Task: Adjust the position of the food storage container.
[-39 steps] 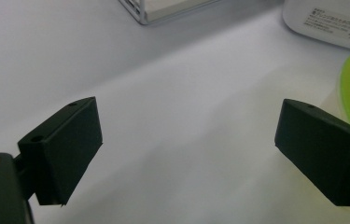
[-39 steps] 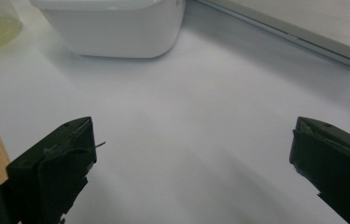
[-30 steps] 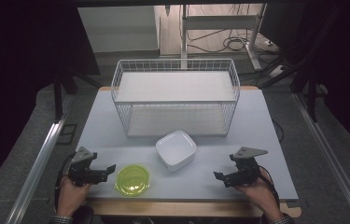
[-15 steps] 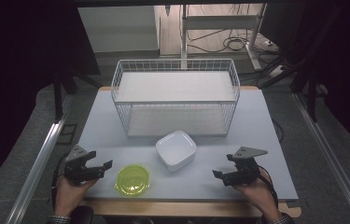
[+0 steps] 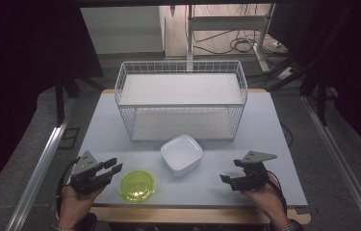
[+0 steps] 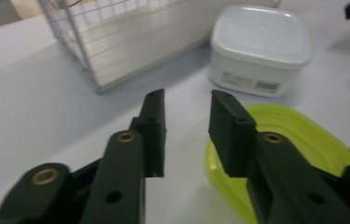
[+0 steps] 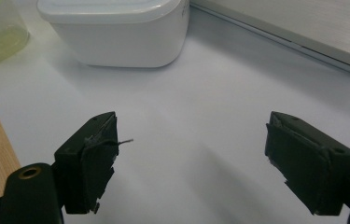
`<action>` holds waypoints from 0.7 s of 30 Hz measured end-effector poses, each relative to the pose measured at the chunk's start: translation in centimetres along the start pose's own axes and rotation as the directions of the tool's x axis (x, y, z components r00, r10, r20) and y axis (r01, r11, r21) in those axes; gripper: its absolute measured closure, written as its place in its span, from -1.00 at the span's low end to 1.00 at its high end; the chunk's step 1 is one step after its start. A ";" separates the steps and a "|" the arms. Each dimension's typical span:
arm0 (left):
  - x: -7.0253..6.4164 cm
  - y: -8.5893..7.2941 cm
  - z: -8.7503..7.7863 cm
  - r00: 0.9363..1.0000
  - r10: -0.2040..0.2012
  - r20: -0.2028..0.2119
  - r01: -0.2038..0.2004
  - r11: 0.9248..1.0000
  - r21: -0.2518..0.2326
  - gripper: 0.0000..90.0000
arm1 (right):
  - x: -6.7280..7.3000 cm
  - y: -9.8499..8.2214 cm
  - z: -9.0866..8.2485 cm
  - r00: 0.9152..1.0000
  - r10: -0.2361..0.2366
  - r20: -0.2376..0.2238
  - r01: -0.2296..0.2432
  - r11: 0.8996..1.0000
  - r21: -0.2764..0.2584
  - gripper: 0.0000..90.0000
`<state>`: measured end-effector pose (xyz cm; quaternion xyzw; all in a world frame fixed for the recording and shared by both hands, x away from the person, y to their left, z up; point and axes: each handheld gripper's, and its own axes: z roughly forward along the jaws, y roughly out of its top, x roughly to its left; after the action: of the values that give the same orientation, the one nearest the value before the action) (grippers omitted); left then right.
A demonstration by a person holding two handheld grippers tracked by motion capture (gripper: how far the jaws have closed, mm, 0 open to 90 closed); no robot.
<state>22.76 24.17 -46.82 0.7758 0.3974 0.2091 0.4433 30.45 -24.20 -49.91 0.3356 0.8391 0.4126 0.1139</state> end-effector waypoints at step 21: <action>-6.7 0.2 2.0 0.963 0.097 0.253 -0.114 0.992 0.054 1.00 | 0.0 -0.2 0.2 1.000 0.003 0.010 -0.003 1.000 0.025 -0.60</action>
<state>20.19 17.71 -47.50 0.8306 0.3033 0.1195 0.4515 30.51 -24.16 -50.18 0.3401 0.8432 0.4007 0.1133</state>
